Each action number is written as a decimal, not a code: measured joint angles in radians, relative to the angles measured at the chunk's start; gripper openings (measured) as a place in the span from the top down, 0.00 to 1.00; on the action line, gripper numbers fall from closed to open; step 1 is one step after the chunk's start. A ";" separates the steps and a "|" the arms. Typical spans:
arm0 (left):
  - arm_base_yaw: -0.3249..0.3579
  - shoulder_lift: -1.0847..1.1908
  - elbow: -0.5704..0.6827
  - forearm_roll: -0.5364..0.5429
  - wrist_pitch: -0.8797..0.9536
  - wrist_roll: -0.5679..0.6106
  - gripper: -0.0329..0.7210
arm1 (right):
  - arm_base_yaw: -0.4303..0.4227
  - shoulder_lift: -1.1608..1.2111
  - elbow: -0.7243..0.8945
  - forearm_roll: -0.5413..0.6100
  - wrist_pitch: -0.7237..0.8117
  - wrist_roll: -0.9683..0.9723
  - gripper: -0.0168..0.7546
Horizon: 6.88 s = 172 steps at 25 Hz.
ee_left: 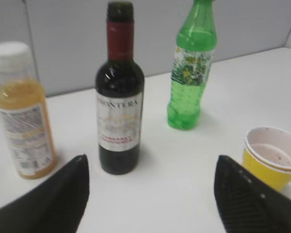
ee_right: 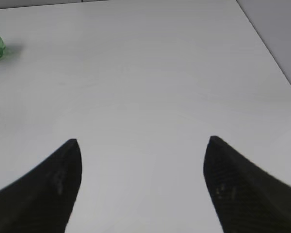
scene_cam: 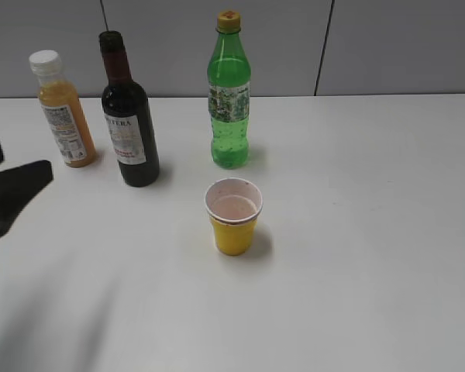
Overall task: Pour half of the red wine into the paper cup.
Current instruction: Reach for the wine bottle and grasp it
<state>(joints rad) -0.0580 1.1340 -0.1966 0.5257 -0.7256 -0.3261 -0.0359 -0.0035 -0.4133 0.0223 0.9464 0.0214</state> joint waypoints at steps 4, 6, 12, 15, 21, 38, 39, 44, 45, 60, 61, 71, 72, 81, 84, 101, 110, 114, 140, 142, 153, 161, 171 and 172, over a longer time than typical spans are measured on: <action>0.002 0.280 -0.040 0.002 -0.220 0.000 0.15 | 0.000 0.000 0.000 0.000 0.000 0.000 0.21; 0.004 0.381 -0.068 0.003 -0.305 0.000 0.15 | 0.000 0.000 0.000 0.000 0.000 0.000 0.21; 0.006 0.561 -0.175 -0.002 -0.356 0.128 0.15 | 0.000 0.000 0.000 0.000 0.000 0.000 0.21; 0.006 0.609 -0.226 -0.042 -0.360 0.231 0.16 | 0.000 0.000 0.000 0.000 0.000 0.000 0.21; 0.006 0.692 -0.322 -0.125 -0.365 0.289 0.16 | 0.000 0.000 0.000 0.000 0.000 0.000 0.21; 0.006 0.906 -0.558 -0.024 -0.395 0.292 0.16 | 0.000 0.000 0.000 0.000 0.000 0.000 0.21; 0.006 0.913 -0.566 -0.018 -0.399 0.292 0.16 | 0.000 0.000 0.000 0.000 0.000 0.000 0.21; 0.006 0.960 -0.609 0.028 -0.420 0.256 0.16 | 0.000 0.000 0.000 0.000 0.000 0.000 0.21; 0.005 0.970 -0.620 0.036 -0.419 0.248 0.16 | 0.000 0.000 0.000 0.000 0.000 0.000 0.21; 0.001 1.049 -0.754 0.139 -0.429 0.153 0.16 | 0.000 0.000 0.000 0.000 0.000 0.000 0.21; 0.000 1.049 -0.756 0.141 -0.429 0.153 0.16 | 0.000 0.000 0.000 0.000 0.000 0.000 0.21; -0.009 1.079 -0.783 0.142 -0.445 0.152 0.16 | 0.000 0.000 0.000 0.000 0.000 0.000 0.21; -0.012 1.084 -0.790 0.142 -0.445 0.152 0.16 | 0.000 0.000 0.000 0.000 0.000 0.000 0.21; -0.030 1.119 -0.833 0.135 -0.450 0.152 0.17 | 0.000 0.000 0.000 0.000 0.000 0.000 0.21; -0.033 1.122 -0.835 0.130 -0.449 0.150 0.17 | 0.000 0.000 0.000 0.000 0.000 0.000 0.21; -0.036 1.122 -0.835 0.104 -0.449 0.150 0.18 | 0.000 0.000 0.000 0.000 0.000 0.000 0.21; -0.036 1.122 -0.835 0.098 -0.449 0.150 0.18 | 0.000 0.000 0.000 0.000 0.000 0.000 0.21; -0.036 1.122 -0.835 0.098 -0.449 0.150 0.18 | 0.000 0.000 0.000 0.000 0.000 0.000 0.21; -0.054 1.122 -0.835 0.076 -0.424 0.150 0.18 | 0.000 0.000 0.000 0.000 0.000 0.000 0.21; -0.054 1.122 -0.835 0.073 -0.423 0.150 0.18 | 0.000 0.000 0.000 0.000 0.000 0.000 0.21; -0.054 1.122 -0.835 0.064 -0.422 0.154 0.18 | 0.000 0.000 0.000 0.000 0.000 0.000 0.21; -0.055 1.122 -0.835 0.059 -0.423 0.157 0.23 | 0.000 0.000 0.000 0.000 0.000 0.000 0.21; -0.055 1.123 -0.835 0.060 -0.435 0.157 0.23 | 0.000 0.000 0.000 0.000 0.000 0.000 0.21; -0.055 1.123 -0.835 0.062 -0.435 0.157 0.23 | 0.000 0.000 0.000 0.000 0.000 0.000 0.21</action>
<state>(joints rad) -0.1133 2.2573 -1.0319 0.5873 -1.1602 -0.1688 -0.0359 -0.0035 -0.4133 0.0223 0.9459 0.0214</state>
